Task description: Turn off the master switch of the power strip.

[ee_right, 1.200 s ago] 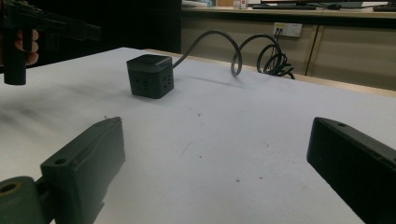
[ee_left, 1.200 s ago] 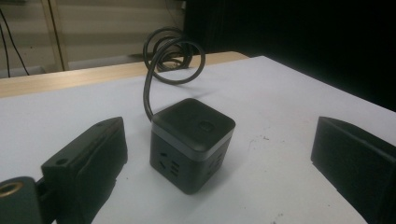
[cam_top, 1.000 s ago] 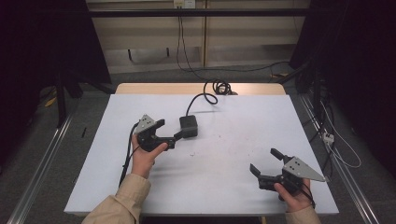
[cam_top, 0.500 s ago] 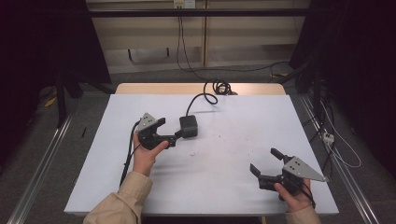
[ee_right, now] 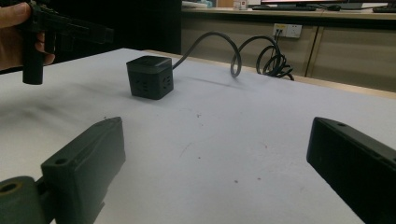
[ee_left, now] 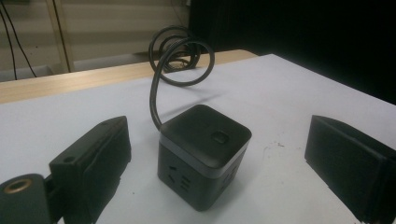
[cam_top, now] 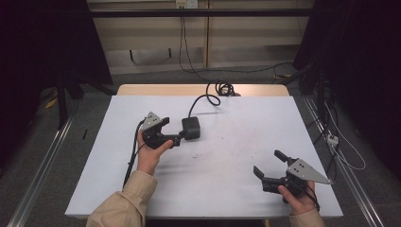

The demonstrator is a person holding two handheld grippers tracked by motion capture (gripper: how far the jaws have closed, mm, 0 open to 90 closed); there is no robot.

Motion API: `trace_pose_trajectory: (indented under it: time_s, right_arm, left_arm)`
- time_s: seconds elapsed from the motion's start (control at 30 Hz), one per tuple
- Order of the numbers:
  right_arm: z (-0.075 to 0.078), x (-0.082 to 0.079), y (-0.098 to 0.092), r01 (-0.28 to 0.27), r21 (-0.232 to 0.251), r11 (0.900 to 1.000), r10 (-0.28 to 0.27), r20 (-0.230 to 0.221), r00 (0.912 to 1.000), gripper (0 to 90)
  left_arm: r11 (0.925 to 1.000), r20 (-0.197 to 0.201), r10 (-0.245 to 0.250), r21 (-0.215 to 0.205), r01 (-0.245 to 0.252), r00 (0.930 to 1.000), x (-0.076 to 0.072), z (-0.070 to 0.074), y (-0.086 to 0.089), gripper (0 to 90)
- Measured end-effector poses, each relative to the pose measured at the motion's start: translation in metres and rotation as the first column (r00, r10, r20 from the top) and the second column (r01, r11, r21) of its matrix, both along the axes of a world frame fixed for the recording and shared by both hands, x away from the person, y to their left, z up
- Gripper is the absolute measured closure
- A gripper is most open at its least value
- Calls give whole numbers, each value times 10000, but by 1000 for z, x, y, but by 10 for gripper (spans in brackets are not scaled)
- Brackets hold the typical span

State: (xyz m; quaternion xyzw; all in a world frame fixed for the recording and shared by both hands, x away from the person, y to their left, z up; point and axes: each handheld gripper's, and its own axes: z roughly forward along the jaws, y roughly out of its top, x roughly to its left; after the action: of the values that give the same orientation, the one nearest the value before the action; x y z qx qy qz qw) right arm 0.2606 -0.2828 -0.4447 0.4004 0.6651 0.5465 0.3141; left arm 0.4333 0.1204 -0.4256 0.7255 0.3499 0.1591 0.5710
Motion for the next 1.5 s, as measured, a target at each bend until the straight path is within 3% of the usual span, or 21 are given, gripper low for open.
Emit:
trace_pose_trajectory:
  time_s: [0.57, 0.73, 0.87, 1.1, 1.5]
  right_arm:
    - [0, 0, 1, -43, -11, 10000, 43, -2, 10000, 38]
    - [0, 0, 1, -40, -4, 10000, 40, -4, 10000, 38]
    - [0, 0, 1, -36, 9, 10000, 36, -8, 10000, 38]
    - [0, 0, 1, -37, 10, 10000, 37, 8, 10000, 39]
    - [0, 0, 1, -48, 4, 10000, 48, -2, 10000, 39]
  left_arm:
    - [9997, -48, 209, -109, -209, 9998, 5, -1, 4, 75]
    - [9999, -60, 109, 18, -108, 9999, 6, 2, 2, 73]
    - [9998, -129, -49, -190, 47, 9999, 7, 5, -1, 78]
    - [9996, 22, -182, -208, 183, 9998, 9, 10, -3, 153]
    - [9985, 57, -518, 189, 517, 9986, 13, 17, -9, 280]
